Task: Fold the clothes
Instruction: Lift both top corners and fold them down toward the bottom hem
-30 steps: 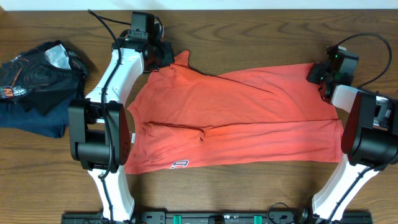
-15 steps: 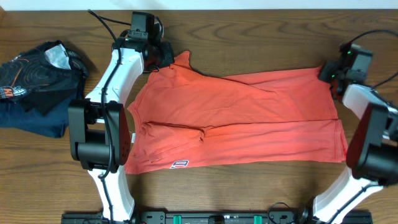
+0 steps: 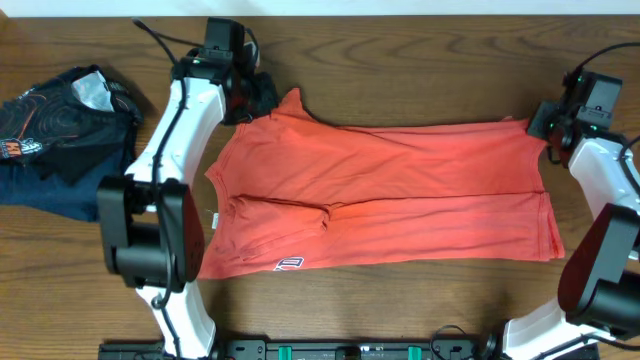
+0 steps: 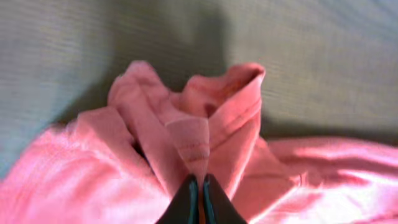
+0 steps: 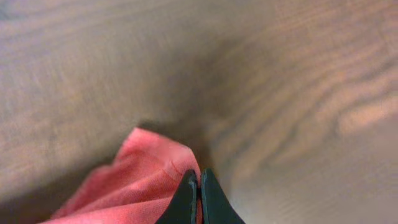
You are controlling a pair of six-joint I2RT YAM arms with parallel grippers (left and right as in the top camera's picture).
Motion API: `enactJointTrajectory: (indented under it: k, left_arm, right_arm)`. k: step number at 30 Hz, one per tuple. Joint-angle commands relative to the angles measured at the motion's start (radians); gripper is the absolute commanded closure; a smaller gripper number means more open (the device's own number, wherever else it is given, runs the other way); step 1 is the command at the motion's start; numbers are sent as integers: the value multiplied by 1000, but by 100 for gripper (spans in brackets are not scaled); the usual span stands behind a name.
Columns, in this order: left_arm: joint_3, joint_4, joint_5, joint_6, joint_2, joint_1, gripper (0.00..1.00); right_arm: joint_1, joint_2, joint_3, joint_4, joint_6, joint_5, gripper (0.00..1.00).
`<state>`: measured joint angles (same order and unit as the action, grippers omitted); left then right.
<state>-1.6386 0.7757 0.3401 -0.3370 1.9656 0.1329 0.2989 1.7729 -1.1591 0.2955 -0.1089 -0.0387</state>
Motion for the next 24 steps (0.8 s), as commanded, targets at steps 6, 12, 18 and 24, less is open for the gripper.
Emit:
enactJointTrajectory:
  k: [6, 12, 18, 24]
  left_arm:
    - [-3, 266, 15, -30, -105, 1, 94]
    - [-3, 450, 14, -23, -109, 2, 94]
    - [-3, 591, 14, -16, -109, 2, 94]
    - [-3, 651, 13, 4, -109, 2, 94]
  right_arm:
    - [11, -32, -11, 131, 13, -51, 99]
    - [11, -32, -11, 225, -11, -112, 99]
    - [11, -32, -11, 305, -34, -175, 99]
    - [18, -32, -11, 399, -62, -175, 99]
